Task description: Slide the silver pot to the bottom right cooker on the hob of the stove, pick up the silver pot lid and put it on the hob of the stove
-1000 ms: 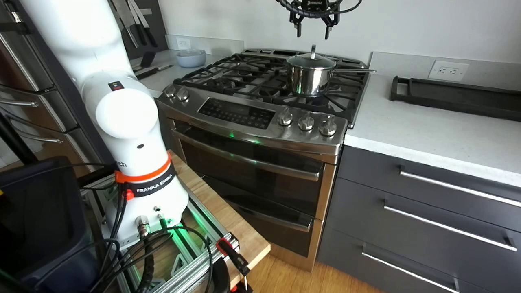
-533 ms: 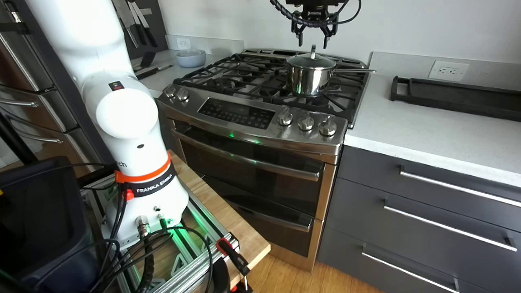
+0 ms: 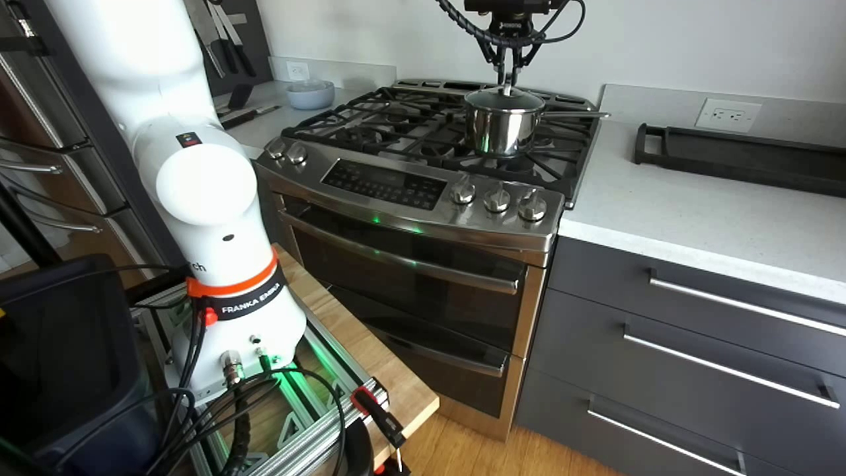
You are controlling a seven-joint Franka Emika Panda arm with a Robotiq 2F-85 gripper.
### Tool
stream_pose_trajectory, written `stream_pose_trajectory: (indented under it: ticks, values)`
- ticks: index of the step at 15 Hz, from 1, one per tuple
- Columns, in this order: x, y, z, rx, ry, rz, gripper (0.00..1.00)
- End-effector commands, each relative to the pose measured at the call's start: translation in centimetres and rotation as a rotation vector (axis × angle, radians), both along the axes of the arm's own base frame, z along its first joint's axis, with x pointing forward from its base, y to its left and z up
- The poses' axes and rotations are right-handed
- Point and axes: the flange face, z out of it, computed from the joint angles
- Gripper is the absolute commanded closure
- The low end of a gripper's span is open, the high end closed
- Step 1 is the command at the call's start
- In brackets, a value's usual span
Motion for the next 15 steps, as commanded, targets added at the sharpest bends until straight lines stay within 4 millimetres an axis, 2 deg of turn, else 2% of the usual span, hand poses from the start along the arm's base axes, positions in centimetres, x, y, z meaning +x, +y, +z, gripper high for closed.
stream_pose_trajectory:
  ticks: [1,5,9,11,15]
  values:
    - [0.0,-0.2,0.3,-0.001,-0.016,0.013,1.00]
    - [0.1,-0.3,1.0,-0.010,-0.020,0.025,0.96]
    - [0.1,0.4,3.2,-0.026,-0.039,0.040,0.96]
    - [-0.1,1.3,5.2,-0.042,-0.060,0.068,0.96]
    - [-0.7,4.9,8.2,-0.054,-0.089,0.186,0.96]
